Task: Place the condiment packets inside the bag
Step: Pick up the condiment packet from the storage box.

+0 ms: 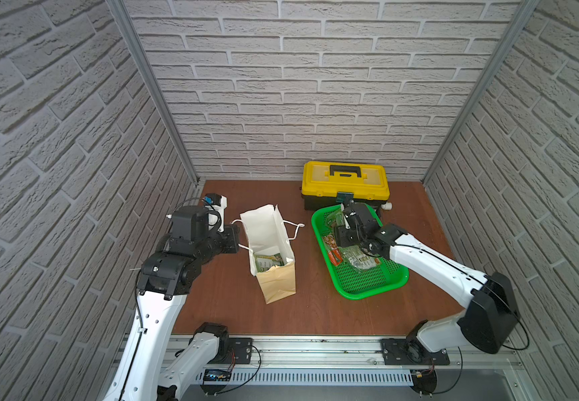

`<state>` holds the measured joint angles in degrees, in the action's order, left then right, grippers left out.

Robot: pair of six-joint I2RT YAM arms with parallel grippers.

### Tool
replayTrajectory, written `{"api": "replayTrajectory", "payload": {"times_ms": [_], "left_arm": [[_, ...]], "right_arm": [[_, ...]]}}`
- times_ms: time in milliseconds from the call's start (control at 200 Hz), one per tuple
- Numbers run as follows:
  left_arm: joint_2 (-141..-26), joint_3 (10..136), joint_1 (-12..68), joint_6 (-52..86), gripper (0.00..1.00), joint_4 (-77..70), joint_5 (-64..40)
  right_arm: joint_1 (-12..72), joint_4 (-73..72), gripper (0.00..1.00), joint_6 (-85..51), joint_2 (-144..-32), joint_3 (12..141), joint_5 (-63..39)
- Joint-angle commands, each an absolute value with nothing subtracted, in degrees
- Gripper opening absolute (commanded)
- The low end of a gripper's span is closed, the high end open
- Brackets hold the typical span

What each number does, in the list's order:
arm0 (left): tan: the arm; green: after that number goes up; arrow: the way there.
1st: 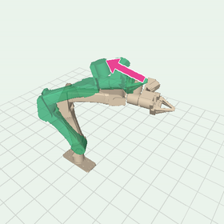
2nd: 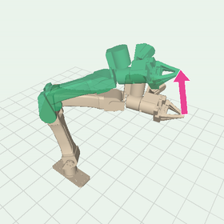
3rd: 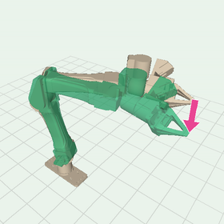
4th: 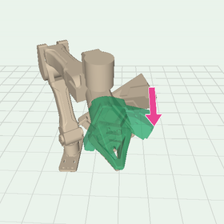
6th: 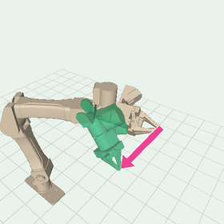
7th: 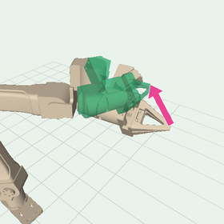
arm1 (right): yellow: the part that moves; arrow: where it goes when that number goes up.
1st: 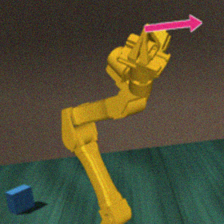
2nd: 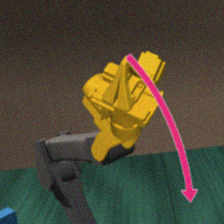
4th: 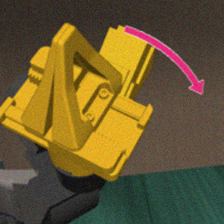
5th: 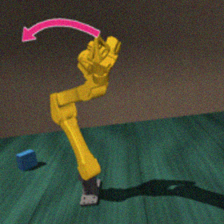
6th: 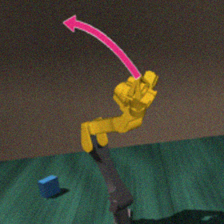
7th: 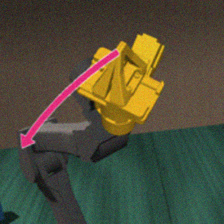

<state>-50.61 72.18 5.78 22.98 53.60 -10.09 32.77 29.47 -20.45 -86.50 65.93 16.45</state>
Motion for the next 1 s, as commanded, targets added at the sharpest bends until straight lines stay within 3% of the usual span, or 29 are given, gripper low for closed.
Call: {"api": "replayTrajectory", "payload": {"times_ms": [0, 370, 520, 570, 705, 995], "left_arm": [[-50.5, 71.7, 5.4, 22.4, 0.06, 52.1, -9.9], [-50.7, 71.6, 5.2, 22.1, 0.07, 52.1, -10.0], [-50.9, 71.5, 5.2, 22.1, 0.07, 52.0, -10.0], [-51.0, 71.5, 5.2, 22.1, 0.07, 52.0, -9.9], [-51.1, 71.7, 5.1, 22.0, 0.07, 52.0, -9.8], [-50.8, 71.2, 5.1, 21.9, 0.07, 52.0, -9.8]], "right_arm": [[32.5, 29.2, 0.69, -18.0, -91.7, 68.7, 22.9], [29.7, 33.8, 0.56, -18.3, -107.5, 76.5, 28.0], [27.4, 33.4, 0.44, -17.8, -110.1, 77.2, 27.4], [26.9, 33.5, 0.34, -17.4, -110.2, 77.3, 27.5], [26.8, 33.4, 0.03, -17.0, -106.5, 76.1, 27.1], [31.8, 32.8, 0.03, -15.1, -85.6, 75.6, 17.9]]}}
